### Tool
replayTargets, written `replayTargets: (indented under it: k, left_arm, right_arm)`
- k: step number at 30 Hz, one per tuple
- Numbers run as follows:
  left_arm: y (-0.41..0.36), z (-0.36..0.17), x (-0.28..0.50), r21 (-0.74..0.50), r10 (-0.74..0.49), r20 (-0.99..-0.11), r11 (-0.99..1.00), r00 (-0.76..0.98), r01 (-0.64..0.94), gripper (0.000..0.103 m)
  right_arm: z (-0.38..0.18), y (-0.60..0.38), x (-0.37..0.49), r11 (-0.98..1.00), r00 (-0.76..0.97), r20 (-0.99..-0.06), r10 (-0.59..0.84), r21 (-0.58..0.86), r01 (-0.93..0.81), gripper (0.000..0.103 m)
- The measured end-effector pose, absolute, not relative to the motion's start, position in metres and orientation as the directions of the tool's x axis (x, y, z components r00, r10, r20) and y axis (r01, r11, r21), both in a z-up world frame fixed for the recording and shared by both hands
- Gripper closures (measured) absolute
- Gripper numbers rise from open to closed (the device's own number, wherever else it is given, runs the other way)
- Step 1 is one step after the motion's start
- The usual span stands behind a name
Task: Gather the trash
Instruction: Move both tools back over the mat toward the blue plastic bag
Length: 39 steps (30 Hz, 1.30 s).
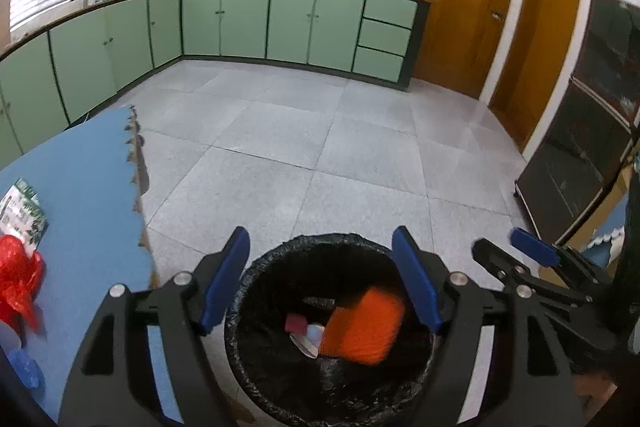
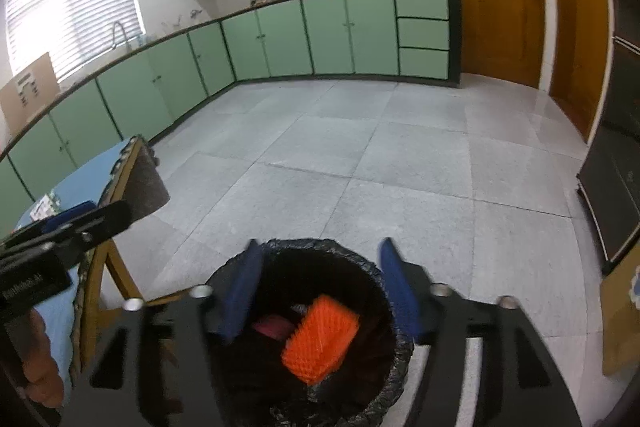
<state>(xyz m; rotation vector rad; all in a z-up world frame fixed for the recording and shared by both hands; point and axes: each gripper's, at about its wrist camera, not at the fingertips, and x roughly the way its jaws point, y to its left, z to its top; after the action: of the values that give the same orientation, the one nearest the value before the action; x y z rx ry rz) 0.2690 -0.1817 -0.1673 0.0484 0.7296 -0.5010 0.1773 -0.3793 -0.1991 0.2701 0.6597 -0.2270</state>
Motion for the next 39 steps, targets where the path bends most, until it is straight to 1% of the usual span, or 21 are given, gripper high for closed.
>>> replayTargets:
  k: [1,2,5,7,13,16,19,29,35,39]
  left_arm:
    - [-0.177,-0.164,0.268,-0.130,-0.416,-0.644,0.886,0.642,0.445,0.028]
    - [-0.171,-0.160,0.268,-0.131,-0.410,-0.637,0.892,0.653,0.432,0.026]
    - [-0.149,-0.147,0.262,-0.131,-0.385,-0.619,0.910,0.684,0.393,0.022]
    - [-0.130,-0.136,0.256,-0.133,-0.367,-0.604,0.922,0.708,0.364,0.022]
    - [-0.066,-0.114,0.230,-0.090,-0.259,-0.568,0.963,0.781,0.253,0.021]
    - [-0.032,-0.108,0.219,-0.081,-0.207,-0.568,0.977,0.797,0.196,0.021]
    - [0.012,-0.104,0.206,-0.058,-0.129,-0.565,0.991,0.815,0.117,0.021]
    - [0.131,-0.105,0.169,-0.005,0.080,-0.567,0.995,0.820,-0.100,0.021]
    - [0.183,-0.114,0.154,-0.009,0.149,-0.582,0.982,0.799,-0.190,0.021]
    - [0.206,-0.120,0.149,-0.010,0.172,-0.593,0.975,0.786,-0.220,0.021]
  right_arm:
    - [-0.198,-0.380,0.176,0.938,0.768,-0.626,-0.137,0.168,0.303,0.007]
    - [-0.194,-0.379,0.173,0.933,0.770,-0.617,-0.166,0.154,0.325,0.006]
    - [-0.185,-0.373,0.165,0.931,0.779,-0.596,-0.195,0.138,0.338,0.006]
    - [-0.177,-0.364,0.161,0.930,0.781,-0.592,-0.199,0.137,0.341,0.006]
    - [-0.151,-0.320,0.150,0.950,0.831,-0.531,-0.165,0.142,0.279,0.006]
    - [-0.138,-0.287,0.149,0.962,0.856,-0.504,-0.112,0.159,0.220,0.006]
    - [-0.132,-0.255,0.151,0.971,0.869,-0.491,-0.059,0.173,0.164,0.006]
    - [-0.129,-0.144,0.156,0.984,0.877,-0.473,0.090,0.176,-0.006,0.006]
    - [-0.135,-0.076,0.160,0.982,0.862,-0.474,0.179,0.146,-0.123,0.006]
    - [-0.141,-0.040,0.162,0.976,0.847,-0.485,0.219,0.124,-0.181,0.006]
